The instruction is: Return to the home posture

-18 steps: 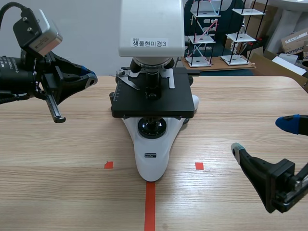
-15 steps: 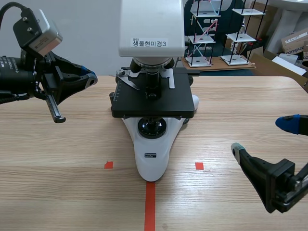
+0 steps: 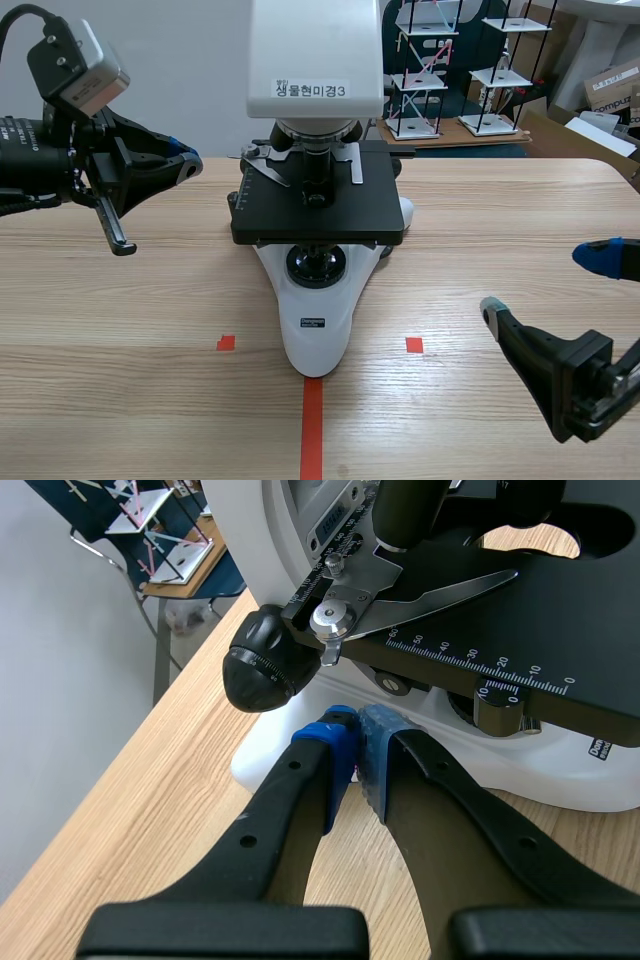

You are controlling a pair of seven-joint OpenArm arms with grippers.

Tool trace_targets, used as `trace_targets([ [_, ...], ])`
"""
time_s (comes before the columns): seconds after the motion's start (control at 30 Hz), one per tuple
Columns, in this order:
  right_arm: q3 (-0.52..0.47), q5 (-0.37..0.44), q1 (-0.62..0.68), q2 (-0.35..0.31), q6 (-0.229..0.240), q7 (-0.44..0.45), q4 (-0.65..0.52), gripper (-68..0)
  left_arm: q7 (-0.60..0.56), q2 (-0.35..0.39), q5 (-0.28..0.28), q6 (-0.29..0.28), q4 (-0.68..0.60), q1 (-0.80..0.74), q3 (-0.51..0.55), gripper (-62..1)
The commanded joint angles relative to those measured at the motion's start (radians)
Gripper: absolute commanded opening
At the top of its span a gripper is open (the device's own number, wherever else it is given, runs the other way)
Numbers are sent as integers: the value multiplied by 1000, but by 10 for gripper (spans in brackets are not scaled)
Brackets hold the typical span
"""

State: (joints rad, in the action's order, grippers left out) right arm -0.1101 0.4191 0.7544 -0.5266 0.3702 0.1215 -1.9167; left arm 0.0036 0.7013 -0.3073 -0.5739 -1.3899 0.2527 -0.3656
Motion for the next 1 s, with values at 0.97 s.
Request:
trace_targets([
  [0.97,-11,7,-3,-11,-4,14,-12,-67,-100,35,-14,14,-16,-27,22,-590],
])
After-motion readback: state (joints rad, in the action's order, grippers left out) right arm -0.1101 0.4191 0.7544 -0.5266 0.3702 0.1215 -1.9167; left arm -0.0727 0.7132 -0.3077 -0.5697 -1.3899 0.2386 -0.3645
